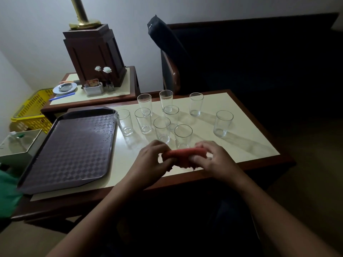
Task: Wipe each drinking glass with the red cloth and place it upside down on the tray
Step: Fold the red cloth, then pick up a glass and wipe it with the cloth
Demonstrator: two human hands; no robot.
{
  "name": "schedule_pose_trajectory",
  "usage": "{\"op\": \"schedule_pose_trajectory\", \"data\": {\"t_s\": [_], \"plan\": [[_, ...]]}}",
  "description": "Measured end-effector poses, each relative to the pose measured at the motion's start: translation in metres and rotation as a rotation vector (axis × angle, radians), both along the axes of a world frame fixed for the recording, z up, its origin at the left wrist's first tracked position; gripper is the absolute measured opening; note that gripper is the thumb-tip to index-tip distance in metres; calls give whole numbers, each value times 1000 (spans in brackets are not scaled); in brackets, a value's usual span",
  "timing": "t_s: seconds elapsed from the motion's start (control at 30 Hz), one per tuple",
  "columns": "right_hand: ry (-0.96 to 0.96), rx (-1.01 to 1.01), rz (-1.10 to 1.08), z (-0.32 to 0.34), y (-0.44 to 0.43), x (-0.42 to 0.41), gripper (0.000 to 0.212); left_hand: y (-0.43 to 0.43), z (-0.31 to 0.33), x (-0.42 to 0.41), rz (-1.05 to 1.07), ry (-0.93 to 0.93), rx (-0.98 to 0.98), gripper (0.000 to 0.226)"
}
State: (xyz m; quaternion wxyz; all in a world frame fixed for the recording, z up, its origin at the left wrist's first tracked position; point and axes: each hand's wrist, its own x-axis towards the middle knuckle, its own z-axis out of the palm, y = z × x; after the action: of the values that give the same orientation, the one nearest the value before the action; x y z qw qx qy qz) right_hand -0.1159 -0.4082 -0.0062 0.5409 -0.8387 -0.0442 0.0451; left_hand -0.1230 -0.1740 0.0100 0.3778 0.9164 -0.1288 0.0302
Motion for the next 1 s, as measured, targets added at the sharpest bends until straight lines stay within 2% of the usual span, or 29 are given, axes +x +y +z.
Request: {"op": "schedule_pose_trajectory", "data": {"t_s": [0.07,0.1,0.17,0.27,0.37,0.43,0.5,0.53,0.57,0.67,0.7,0.8,0.9,1.0], "plan": [[182,392,-89,-2,6,1,7,-12,2,1,83,72,-123,8],[227,521,-141,-4,9,1,8,-20,2,1,119,95,-187,7],[245,634,-218,-7,10,5,12,-34,0,3,145,174,-366,10],[194,644,-288,-5,-6,12,19,-43,-10,15,167,299,-556,28],[96,571,-338,3,-34,17,21,-44,-37,38,268,332,-413,48],[40,497,-344,8,-48,21,20,-48,-57,57,307,351,-287,78],[-8,435,-342,15,-59,25,18,-57,-73,74,308,341,-256,104],[-30,409,-332,19,-63,27,18,-63,-77,80,312,317,-266,107],[-50,383,-313,24,-66,31,19,-67,-80,86,318,287,-279,102],[-121,287,-246,35,-65,41,21,-75,-83,92,300,159,-291,64],[-155,248,-229,39,-62,44,22,-75,-82,91,263,120,-276,59],[-251,64,-140,41,-48,49,20,-69,-75,80,146,29,-239,63],[-310,-229,78,34,-34,45,26,-50,-58,64,88,-30,-251,69],[-463,-390,229,35,-29,42,31,-18,-40,49,11,44,-341,69]]}}
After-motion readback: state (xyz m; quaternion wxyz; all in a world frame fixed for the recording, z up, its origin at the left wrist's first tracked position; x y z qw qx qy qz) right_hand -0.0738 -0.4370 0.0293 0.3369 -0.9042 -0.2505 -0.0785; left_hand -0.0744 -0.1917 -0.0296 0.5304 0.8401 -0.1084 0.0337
